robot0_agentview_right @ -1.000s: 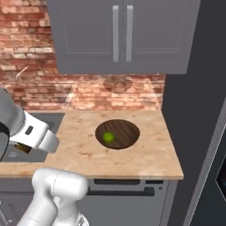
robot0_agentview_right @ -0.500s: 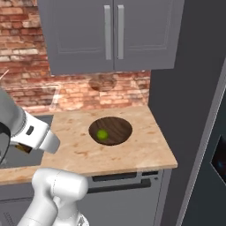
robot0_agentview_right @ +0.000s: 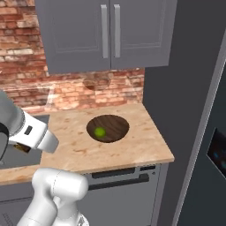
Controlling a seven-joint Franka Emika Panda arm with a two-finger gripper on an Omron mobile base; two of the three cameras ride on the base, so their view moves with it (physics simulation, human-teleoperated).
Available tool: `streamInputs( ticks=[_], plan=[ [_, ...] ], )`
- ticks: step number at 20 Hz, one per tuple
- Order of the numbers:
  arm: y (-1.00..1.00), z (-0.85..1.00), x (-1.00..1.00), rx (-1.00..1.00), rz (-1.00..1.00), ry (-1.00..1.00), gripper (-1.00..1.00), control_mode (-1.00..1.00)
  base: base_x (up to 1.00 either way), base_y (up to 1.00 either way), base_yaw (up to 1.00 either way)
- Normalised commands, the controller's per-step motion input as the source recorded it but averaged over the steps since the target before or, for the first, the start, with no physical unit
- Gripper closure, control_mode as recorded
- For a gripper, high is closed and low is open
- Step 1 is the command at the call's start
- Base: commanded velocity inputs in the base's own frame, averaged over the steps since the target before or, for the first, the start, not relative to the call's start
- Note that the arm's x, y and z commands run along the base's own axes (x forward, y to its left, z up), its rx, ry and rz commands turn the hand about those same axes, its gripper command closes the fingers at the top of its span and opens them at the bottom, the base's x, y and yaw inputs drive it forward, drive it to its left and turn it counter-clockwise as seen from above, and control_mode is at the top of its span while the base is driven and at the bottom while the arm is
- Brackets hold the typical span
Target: Take the sweet potato, peach, and lime from the freezer and place them in the bowl on the counter.
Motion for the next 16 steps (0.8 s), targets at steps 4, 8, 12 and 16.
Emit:
streamInputs(
  ticks=[4,8,12,16],
  plan=[
    [0.00,-0.42,0.66,0.00,0.00,0.00,1.00,-1.00,0.00,0.00,0.00],
    [-0.05,-0.57,0.76,0.00,0.00,0.02,1.00,-1.00,0.00,0.00,0.00],
    [-0.14,-0.52,0.73,0.00,0.00,0.09,1.00,-1.00,0.00,0.00,0.00],
    [-0.25,-0.17,0.72,0.01,0.00,0.03,1.00,-1.00,0.00,0.00,0.00]
  ],
)
